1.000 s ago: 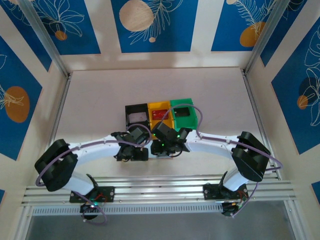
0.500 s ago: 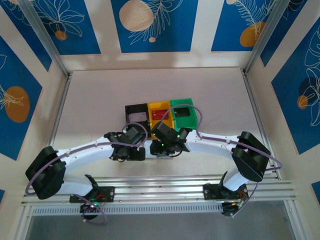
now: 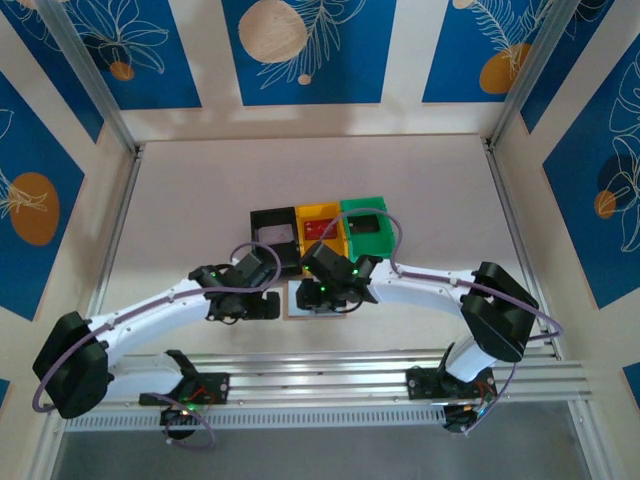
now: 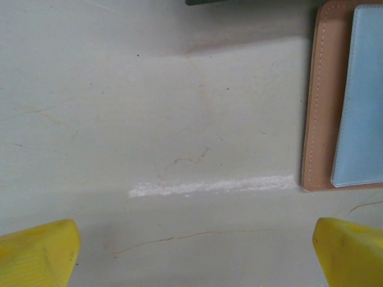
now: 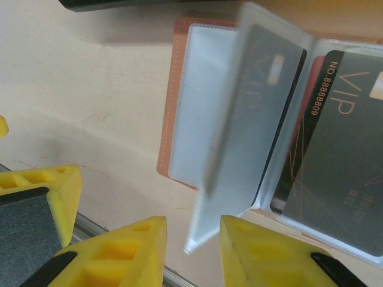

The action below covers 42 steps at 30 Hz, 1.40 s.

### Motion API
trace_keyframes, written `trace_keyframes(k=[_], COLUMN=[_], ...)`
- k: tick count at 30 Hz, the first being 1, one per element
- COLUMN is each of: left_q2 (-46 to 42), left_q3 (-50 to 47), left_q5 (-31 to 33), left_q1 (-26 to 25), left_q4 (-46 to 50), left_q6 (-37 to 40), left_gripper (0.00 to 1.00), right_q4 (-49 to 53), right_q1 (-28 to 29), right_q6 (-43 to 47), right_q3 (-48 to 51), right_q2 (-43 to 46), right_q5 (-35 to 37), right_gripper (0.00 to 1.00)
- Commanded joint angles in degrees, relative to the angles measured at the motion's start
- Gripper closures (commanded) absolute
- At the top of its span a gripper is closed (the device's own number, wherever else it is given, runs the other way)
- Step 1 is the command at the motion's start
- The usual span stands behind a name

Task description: Take the credit cards out of the card holder

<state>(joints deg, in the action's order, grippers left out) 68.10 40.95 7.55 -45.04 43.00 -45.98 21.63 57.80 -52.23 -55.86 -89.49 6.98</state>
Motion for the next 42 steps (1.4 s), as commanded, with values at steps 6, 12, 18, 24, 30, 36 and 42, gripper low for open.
trace_keyframes(k=[6, 12, 18, 24, 30, 36, 42], left_q2=[-1.30, -1.13, 1.05, 4.70, 9.98, 14.77, 17.39], left_q3=[-0.77, -1.84, -0.49, 1.39, 2.69, 3.76, 3.13], left_q5=[0.41, -1.50, -3.79, -4.81, -5.78, -6.22, -6.32], left_q1=[1.03, 1.02, 1.02, 1.03, 1.02, 1.02, 1.01], left_q4=[2.31, -0.31, -2.96, -4.68, -6.19, -6.70, -7.70], left_q6=[1.07, 0.12, -0.49, -0.60, -1.28, -1.48, -1.48], left_gripper=[0.00, 0.00, 0.00, 0.00, 0.00, 0.00, 0.00], right_q4=[0.63, -0.58, -6.22, -8.21, -10.09, -10.14, -9.03], right_q1=[0.39, -1.60, -4.63, -6.24, -7.60, -8.65, -9.01], right_q6=[-0.12, 0.45, 0.88, 0.72, 0.64, 0.90, 0.90], right_q3=[-3.03, -0.58, 3.69, 5.84, 6.67, 5.99, 4.44], right_q2=[-1.50, 1.72, 2.57, 2.58, 0.91, -0.75, -3.99], right_q5=[-1.62, -1.92, -8.54, -8.61, -9.23, -8.66, -8.48], right_gripper=[0.66, 0.67, 0.70, 0.74, 0.75, 0.75, 0.77])
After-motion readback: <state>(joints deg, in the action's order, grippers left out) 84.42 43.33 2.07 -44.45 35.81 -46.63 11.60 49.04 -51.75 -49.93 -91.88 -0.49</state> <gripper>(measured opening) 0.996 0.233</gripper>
